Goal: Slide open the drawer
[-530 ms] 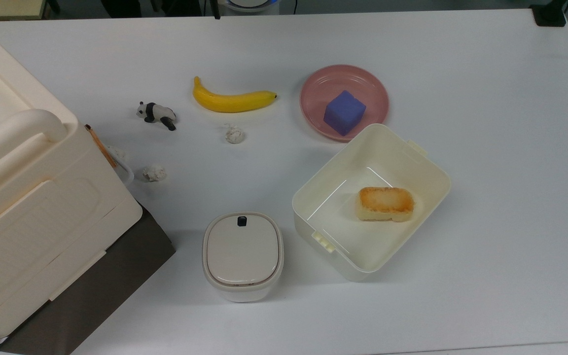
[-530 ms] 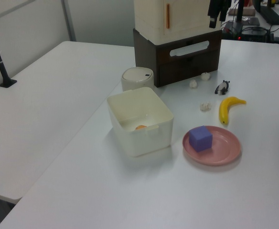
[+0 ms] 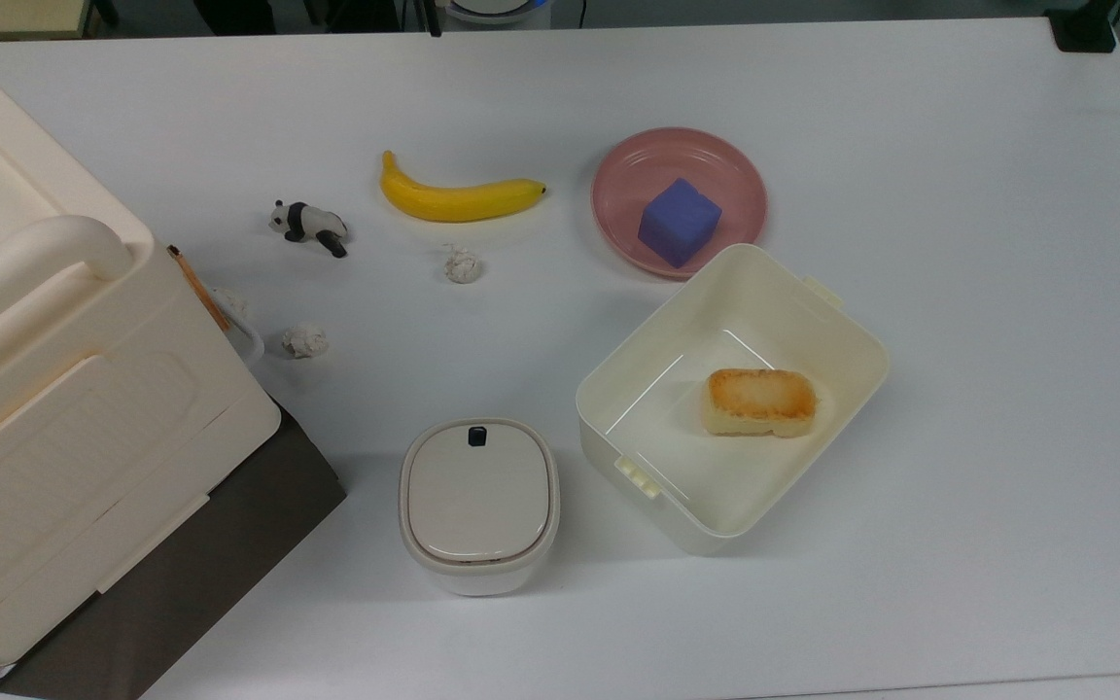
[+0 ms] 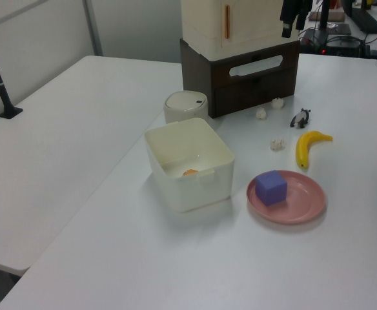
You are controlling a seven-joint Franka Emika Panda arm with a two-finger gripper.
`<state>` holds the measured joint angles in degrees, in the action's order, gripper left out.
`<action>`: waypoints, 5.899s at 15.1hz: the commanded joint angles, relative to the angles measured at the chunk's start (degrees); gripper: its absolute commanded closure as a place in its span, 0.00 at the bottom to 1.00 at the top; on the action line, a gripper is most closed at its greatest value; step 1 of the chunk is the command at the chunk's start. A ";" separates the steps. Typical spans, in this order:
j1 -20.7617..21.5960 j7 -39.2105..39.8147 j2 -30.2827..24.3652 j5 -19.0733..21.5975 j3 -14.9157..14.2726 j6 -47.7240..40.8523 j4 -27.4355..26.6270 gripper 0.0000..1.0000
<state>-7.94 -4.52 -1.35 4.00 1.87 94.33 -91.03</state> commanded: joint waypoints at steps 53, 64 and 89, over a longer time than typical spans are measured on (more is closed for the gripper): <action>-8.49 39.94 8.37 -13.75 -1.17 20.53 -6.87 0.00; -6.21 30.37 15.05 -19.38 -0.82 25.65 -6.61 0.00; -6.12 20.60 19.27 -25.79 -0.64 29.78 -5.47 0.00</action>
<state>-14.58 17.70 17.49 -19.56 1.45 122.82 -96.22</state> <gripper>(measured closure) 0.000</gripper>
